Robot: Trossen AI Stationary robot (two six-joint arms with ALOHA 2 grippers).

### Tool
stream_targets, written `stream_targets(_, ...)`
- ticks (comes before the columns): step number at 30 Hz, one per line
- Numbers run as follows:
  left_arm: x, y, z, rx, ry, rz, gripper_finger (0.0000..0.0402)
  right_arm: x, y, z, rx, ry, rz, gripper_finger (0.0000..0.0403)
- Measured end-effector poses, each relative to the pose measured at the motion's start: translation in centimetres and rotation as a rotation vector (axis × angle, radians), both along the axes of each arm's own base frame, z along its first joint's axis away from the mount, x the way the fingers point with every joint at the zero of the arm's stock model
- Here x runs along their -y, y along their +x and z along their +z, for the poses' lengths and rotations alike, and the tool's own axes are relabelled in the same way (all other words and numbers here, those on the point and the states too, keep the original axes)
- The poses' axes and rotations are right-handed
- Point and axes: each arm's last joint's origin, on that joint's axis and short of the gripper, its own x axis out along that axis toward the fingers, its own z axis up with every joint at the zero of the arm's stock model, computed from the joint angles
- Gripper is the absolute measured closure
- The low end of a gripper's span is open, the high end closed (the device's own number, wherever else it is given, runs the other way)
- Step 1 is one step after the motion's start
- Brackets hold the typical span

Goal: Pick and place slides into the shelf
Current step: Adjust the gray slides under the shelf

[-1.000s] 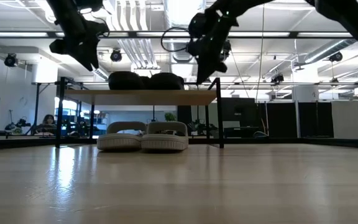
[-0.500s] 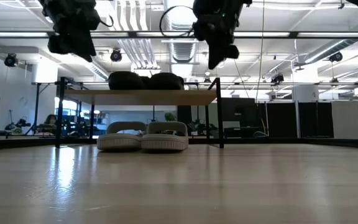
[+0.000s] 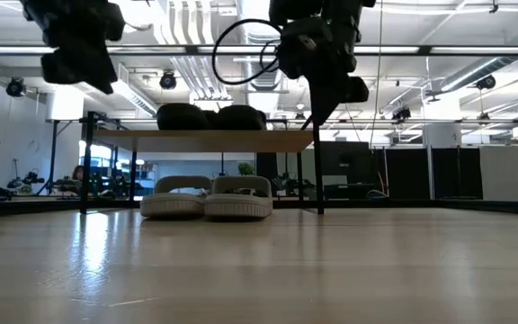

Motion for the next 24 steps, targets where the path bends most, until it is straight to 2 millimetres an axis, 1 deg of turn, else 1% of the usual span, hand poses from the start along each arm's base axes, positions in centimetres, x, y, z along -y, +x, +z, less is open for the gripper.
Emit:
stream_targets(3,1.8,0.3,0.0,0.06,0.009,0.054,0.0299,-1.9,0.4,-1.1,0.024,-0.016,-0.012,0.0394)
stream_targets(6,3.9,1.2,-0.3,0.126,0.003,0.09,0.0312,-3.3,0.5,-2.2,0.033,-0.03,-0.072,0.0394)
stream_targets(10,7.1,2.6,-1.8,0.106,0.03,0.025,0.0341,-5.6,0.7,-3.4,0.109,-0.053,-0.183,0.0394)
stream_targets(13,8.8,3.6,-3.6,0.05,0.088,0.053,0.0365,-7.2,1.1,-4.4,0.202,0.004,-0.265,0.0394)
stream_targets(16,9.8,4.6,-5.2,-0.004,0.137,0.074,0.0392,-8.5,1.4,-5.4,0.288,0.067,-0.321,0.0394)
stream_targets(18,10.2,5.4,-6.2,-0.027,0.151,0.09,0.0398,-9.0,1.4,-6.2,0.33,0.1,-0.363,0.0394)
stream_targets(21,10.6,6.1,-7.8,-0.064,0.176,0.134,0.0401,-9.3,1.2,-7.3,0.384,0.103,-0.443,0.0394)
stream_targets(24,10.9,6.7,-9.2,-0.071,0.172,0.162,0.0401,-9.1,0.9,-8.5,0.425,0.124,-0.518,0.0394)
